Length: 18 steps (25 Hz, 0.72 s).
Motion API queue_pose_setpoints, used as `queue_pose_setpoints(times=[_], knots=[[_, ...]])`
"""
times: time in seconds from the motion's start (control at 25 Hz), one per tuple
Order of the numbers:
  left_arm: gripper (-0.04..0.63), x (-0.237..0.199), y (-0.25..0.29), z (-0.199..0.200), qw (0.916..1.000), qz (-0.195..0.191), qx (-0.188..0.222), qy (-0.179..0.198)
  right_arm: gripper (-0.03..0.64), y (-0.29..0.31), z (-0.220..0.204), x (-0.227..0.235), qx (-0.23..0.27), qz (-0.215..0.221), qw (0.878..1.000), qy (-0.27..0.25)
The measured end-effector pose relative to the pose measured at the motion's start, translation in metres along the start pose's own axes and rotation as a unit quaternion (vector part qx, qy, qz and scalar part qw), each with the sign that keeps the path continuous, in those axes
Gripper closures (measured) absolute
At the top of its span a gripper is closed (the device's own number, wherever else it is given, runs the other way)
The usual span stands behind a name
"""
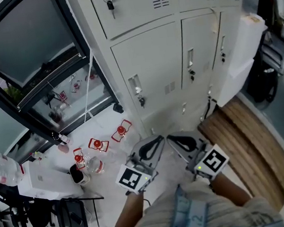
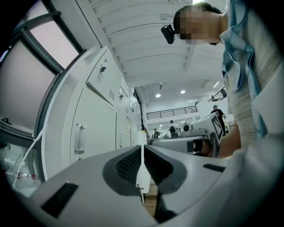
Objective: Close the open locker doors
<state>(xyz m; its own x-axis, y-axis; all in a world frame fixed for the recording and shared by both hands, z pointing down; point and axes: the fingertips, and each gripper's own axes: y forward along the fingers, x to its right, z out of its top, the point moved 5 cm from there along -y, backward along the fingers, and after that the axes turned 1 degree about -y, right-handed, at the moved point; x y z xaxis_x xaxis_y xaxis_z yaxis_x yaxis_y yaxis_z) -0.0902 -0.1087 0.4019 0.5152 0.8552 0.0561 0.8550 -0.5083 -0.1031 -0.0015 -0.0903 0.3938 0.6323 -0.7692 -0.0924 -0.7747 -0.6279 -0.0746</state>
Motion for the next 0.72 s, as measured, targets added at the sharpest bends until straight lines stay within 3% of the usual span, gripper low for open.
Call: queue_pose_setpoints(times=[0.72], knots=[[0.592, 0.0032, -0.0082, 0.0052, 1.0, 0.003, 0.002, 0.005, 0.615, -0.0037, 0.0009, -0.0039, 0.007, 0.0, 1.0, 0.01]])
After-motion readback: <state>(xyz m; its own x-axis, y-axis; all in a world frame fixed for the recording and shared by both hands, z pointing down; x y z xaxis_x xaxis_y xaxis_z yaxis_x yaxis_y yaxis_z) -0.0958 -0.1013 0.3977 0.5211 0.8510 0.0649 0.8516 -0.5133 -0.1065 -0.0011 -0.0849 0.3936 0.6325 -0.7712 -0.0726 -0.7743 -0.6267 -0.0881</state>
